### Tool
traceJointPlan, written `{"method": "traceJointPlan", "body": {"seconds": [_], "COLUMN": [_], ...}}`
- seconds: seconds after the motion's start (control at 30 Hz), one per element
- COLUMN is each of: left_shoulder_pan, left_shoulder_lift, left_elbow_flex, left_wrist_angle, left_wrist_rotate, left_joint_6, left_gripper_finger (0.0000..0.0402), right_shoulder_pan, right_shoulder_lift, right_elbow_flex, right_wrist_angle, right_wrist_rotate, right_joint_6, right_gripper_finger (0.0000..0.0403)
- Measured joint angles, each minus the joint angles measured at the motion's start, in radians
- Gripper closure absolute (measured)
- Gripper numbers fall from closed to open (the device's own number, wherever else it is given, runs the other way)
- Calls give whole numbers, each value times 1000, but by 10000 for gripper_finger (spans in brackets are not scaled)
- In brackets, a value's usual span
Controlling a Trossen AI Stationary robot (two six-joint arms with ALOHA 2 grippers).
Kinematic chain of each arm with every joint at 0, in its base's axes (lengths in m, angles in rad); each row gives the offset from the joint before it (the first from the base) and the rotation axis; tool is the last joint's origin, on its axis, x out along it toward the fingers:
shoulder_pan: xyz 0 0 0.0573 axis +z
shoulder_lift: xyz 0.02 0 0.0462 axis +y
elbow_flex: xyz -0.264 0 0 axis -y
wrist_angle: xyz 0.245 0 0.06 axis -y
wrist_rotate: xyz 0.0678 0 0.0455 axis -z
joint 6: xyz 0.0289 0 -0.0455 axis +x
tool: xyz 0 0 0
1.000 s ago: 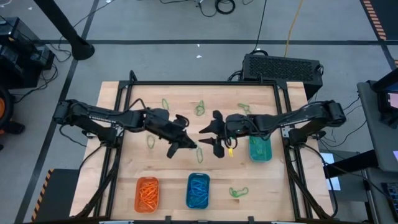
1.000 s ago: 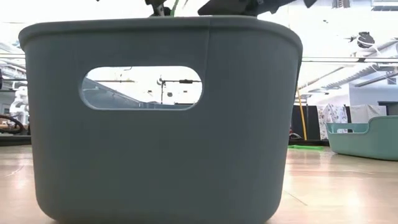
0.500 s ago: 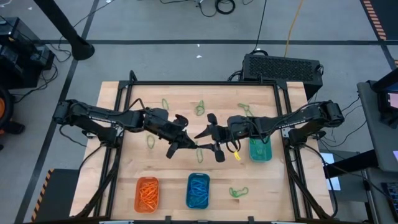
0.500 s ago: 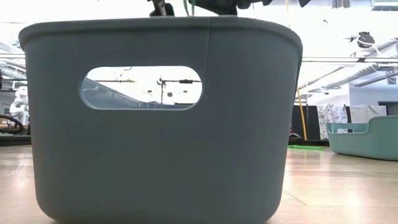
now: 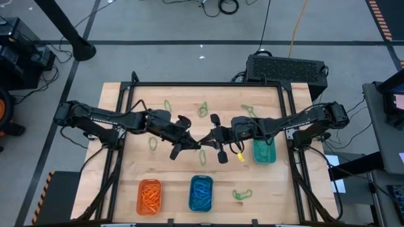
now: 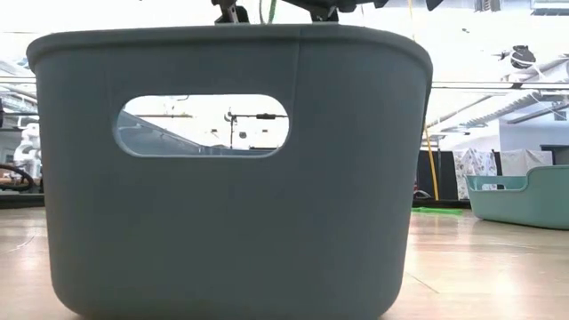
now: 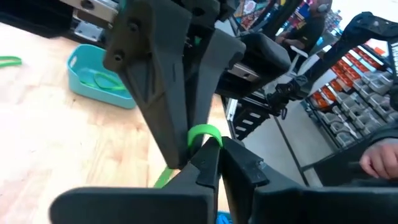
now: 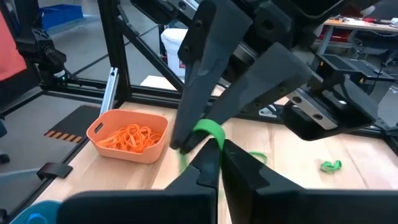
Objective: Sort rubber bands into baskets
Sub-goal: Put the green rubber band into the green bin
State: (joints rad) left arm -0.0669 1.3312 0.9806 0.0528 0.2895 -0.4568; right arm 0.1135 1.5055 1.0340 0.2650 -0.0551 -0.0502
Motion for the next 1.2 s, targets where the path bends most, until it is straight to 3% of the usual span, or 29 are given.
{"method": "traceJointPlan", "body": {"seconds": [0.27,0.5,0.67,0.9,1.07,1.2], "left_shoulder_pan": [1,44,125,248,380,466], "left_shoulder_lift": [0,0,-29,-57,-38,-25], "left_elbow_flex": [0,-1,-1,-1,-1,0], "left_wrist_angle": [-18,-129,-377,-719,-748,-730], "left_wrist_rotate": [-7,-11,-41,-309,-347,-337], "left_joint_6": [6,26,27,75,82,103], "left_gripper_finger": [318,251,240,240,240,240], "right_shoulder_pan": [-1,0,-10,-48,-64,-67], "right_shoulder_lift": [-12,-91,-189,-299,-320,-321], "right_elbow_flex": [0,0,0,2,1,-12], "right_wrist_angle": [-48,-216,-475,-1000,-1329,-1450], "right_wrist_rotate": [5,3,8,38,87,83], "right_joint_6": [4,39,173,379,516,651], "right_gripper_finger": [400,401,402,402,403,403]}}
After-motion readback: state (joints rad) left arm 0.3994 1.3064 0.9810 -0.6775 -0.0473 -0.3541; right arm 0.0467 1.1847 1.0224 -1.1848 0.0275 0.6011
